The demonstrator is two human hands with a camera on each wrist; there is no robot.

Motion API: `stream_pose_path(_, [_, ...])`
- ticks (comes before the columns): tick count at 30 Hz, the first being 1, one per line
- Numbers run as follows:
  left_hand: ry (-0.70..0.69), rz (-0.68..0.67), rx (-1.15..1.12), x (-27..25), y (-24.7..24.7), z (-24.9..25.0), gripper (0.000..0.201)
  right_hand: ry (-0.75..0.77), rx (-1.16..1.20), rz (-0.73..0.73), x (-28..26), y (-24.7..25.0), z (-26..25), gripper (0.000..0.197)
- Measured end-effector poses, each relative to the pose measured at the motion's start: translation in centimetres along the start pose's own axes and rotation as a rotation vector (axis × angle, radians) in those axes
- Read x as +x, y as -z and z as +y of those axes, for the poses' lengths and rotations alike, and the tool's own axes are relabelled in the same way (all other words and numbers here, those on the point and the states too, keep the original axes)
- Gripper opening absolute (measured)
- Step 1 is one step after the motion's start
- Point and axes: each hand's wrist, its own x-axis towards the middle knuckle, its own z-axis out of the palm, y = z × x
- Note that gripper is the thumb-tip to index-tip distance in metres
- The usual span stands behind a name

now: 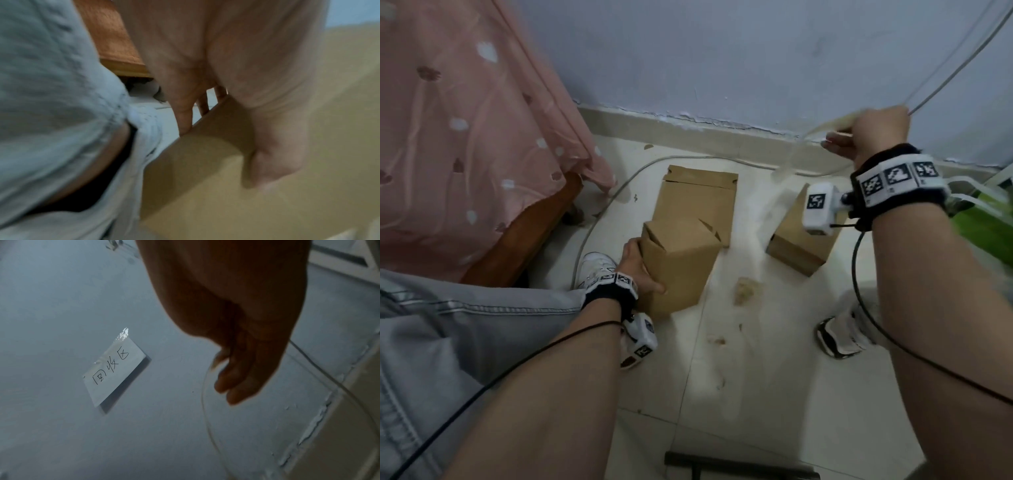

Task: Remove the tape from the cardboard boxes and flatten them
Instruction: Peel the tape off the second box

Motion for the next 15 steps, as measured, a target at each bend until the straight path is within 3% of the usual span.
stream_pose_path(1, [-0.015,-0.013,0.016,0.2,0.1,0.6,0.121,-0.014,0.053,0.004,0.5,0.3,-0.5,0.032])
stream_pose_path(6, [-0.022,-0.042,0.052,0.8,-1.0,2.7,0.126,-0.058,-0.31,-0.177,-1.1,-0.3,5.7,0.008])
stream_pose_path(10, [-0.016,-0.042,0.043,0.9,-1.2,2.8,0.127,-0.066,-0.488,-0.125,-0.4,0.1,11.7,0.024])
stream_pose_path(15, [-0.032,-0.032,0.042,1.1,-1.5,2.7,0.126,-0.047,-0.52,-0.089,-0.7,0.6,14.2,0.02])
